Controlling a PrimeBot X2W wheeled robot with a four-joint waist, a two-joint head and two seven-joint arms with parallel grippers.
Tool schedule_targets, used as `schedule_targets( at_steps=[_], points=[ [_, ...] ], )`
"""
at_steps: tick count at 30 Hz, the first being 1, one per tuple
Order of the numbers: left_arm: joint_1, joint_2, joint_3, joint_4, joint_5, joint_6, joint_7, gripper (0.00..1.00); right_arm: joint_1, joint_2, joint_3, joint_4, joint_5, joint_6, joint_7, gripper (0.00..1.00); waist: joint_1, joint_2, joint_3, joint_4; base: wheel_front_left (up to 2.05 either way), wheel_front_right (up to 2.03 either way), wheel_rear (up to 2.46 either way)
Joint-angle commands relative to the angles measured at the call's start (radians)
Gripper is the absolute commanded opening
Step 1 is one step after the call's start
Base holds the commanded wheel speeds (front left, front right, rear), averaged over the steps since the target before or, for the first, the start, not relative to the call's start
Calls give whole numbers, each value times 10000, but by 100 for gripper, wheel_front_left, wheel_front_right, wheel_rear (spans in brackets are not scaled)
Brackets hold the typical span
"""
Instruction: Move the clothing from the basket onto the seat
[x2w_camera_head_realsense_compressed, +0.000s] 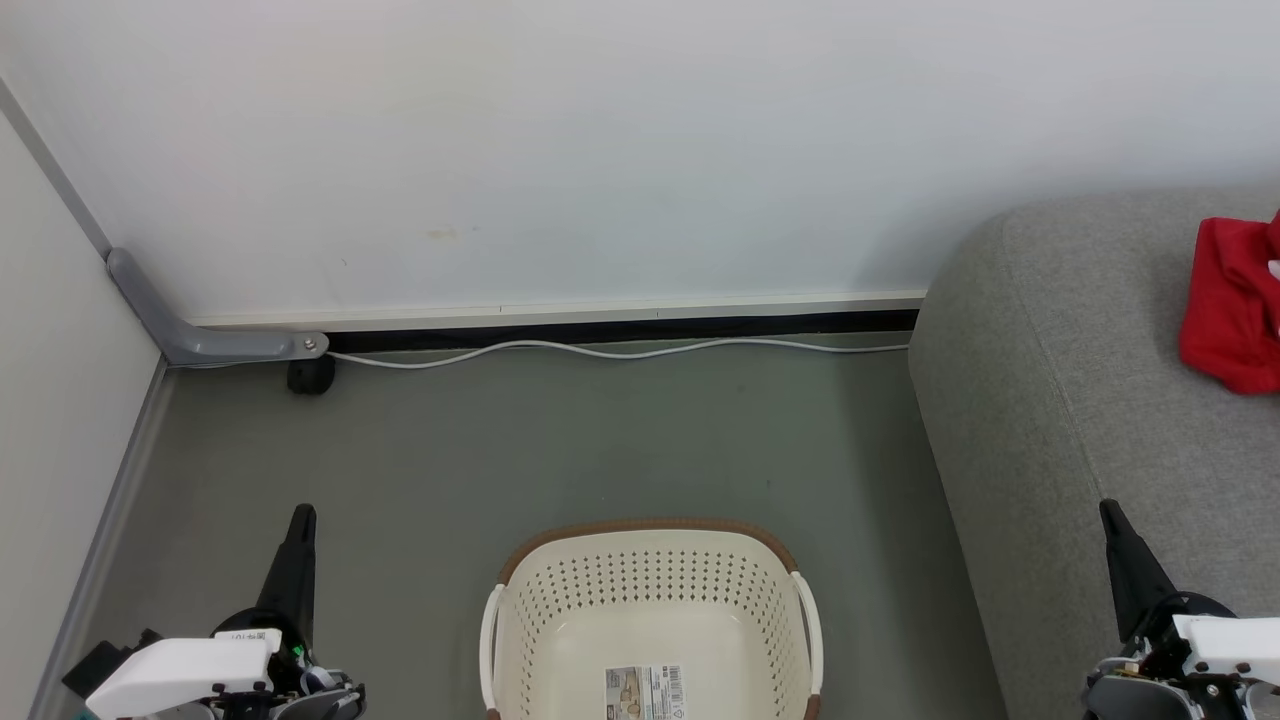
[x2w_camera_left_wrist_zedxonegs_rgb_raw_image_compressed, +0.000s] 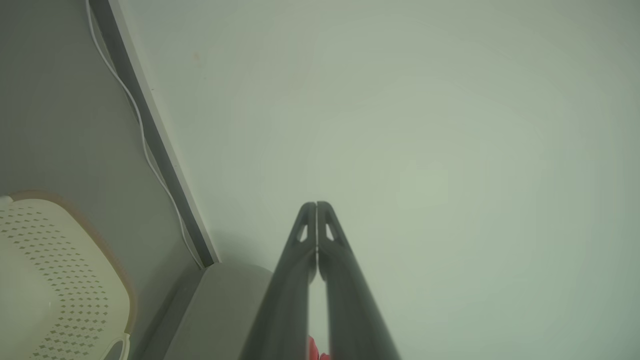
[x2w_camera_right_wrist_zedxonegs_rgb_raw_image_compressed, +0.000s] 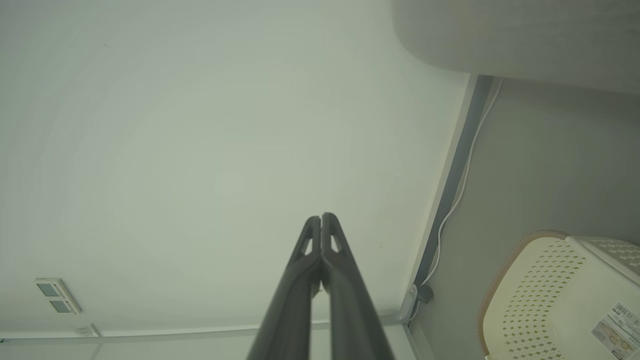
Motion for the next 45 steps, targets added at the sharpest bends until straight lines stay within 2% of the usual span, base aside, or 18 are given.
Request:
schedule_targets(
  at_steps=[1,45],
  points=[
    [-582,173,330,-285,-43,-75,62,0,-443,-104,167,-311,114,17,75,0,0,0,0,0,0,0,0],
    [-582,173,330,-286,-43,-75,62,0,-443,-104,168,-311,115,17,74,0,0,0,0,0,0,0,0]
  ],
)
